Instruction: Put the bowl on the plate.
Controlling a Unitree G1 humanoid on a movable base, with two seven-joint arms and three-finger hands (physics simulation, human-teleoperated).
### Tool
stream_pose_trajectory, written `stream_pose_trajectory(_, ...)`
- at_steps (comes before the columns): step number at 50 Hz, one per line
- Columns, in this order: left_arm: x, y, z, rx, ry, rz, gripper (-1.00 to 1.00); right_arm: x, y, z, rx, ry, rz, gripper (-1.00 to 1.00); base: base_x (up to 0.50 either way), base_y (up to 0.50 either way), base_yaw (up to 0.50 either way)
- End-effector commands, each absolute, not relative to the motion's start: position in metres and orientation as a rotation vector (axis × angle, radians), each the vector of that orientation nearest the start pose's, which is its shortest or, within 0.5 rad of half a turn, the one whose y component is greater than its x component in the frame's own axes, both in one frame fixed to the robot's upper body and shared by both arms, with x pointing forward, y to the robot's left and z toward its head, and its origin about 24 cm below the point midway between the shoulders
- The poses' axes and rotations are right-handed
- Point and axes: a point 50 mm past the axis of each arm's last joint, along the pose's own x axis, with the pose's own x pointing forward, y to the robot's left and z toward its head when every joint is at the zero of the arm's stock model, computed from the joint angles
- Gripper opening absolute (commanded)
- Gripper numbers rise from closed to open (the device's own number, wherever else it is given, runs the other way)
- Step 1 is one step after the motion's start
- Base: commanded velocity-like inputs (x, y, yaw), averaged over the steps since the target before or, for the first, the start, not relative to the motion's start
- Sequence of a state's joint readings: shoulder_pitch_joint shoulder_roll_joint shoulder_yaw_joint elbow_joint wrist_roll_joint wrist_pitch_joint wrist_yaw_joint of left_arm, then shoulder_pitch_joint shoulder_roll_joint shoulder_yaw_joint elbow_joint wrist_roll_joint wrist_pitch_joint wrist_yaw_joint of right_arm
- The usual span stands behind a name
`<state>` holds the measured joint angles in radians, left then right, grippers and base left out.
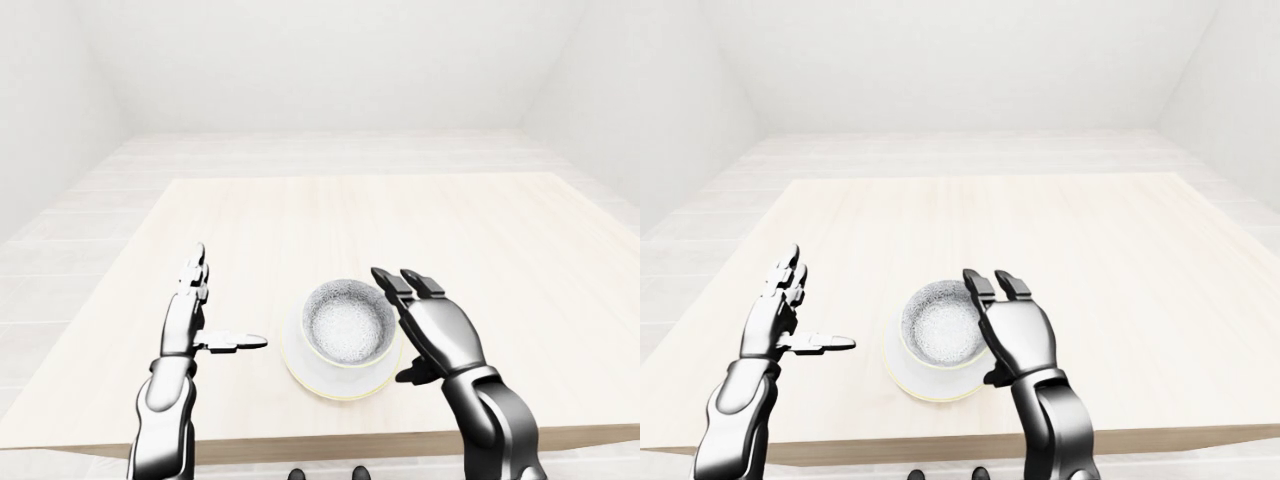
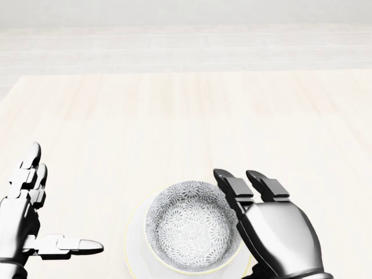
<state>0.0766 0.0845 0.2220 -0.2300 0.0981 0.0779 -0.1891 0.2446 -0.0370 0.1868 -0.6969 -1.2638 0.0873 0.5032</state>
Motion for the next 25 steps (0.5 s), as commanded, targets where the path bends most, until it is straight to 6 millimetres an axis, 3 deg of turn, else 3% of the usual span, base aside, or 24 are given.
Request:
stream_pose_trajectory(1,0.229,0.215,0.074,0.216,-0.055,0.062,1.0,0.19,-0.143,0.123,-1.203,-0.058,0.138,0.73,0.0,0.0,0.0)
stream_pose_trajectory(9,0.226,0.216,0.073,0.216,-0.052,0.067,1.0,0.187,-0.152,0.127,-1.096,-0.072,0.09,0.99,0.0,0.0,0.0)
stream_pose_trajectory(25,0.224,0.217,0.074,0.217,-0.051,0.07,1.0,0.176,-0.179,0.132,-0.762,-0.146,-0.075,1.0,0.0,0.0,0.0)
